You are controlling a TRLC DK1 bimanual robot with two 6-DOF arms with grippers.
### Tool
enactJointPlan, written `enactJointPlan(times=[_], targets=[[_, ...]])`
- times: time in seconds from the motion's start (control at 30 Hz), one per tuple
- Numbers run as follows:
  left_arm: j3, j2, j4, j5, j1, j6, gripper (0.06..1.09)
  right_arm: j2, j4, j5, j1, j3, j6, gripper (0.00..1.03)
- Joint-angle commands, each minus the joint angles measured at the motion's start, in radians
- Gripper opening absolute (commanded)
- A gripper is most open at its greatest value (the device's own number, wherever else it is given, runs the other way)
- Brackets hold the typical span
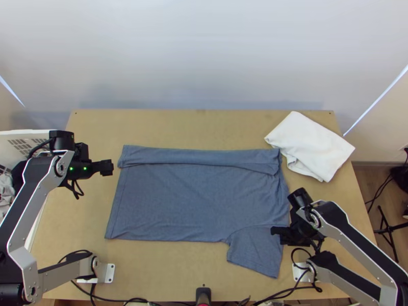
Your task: Fold the t-shirt
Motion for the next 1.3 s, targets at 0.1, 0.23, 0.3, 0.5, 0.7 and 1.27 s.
enactJointPlan(times=[0.1, 0.23, 0.3, 0.5, 0.7, 1.27], targets=[[0.004, 0.007, 0.000, -0.002, -0.004, 0.002, 1.04, 0.046, 0.004, 0.001, 0.049, -0.006, -0.004, 0.35], [-0.001, 0.007, 0.000, -0.002, -0.001, 0.002, 1.04, 0.045, 0.024, 0.001, 0.090, -0.009, -0.004, 0.23], [-0.004, 0.009, 0.000, -0.002, -0.001, 0.005, 1.04, 0.043, 0.041, 0.001, 0.106, -0.014, -0.005, 0.21], [-0.004, 0.016, -0.001, -0.013, 0.008, 0.057, 1.04, 0.048, 0.068, 0.001, 0.120, -0.025, -0.002, 0.21], [0.005, 0.059, -0.050, -0.028, 0.079, 0.258, 1.04, 0.048, 0.074, 0.003, 0.127, -0.028, -0.013, 0.03], [-0.039, 0.032, -0.530, 0.022, 0.172, 1.063, 0.96, 0.046, 0.081, 0.004, 0.140, -0.034, -0.008, 0.03]])
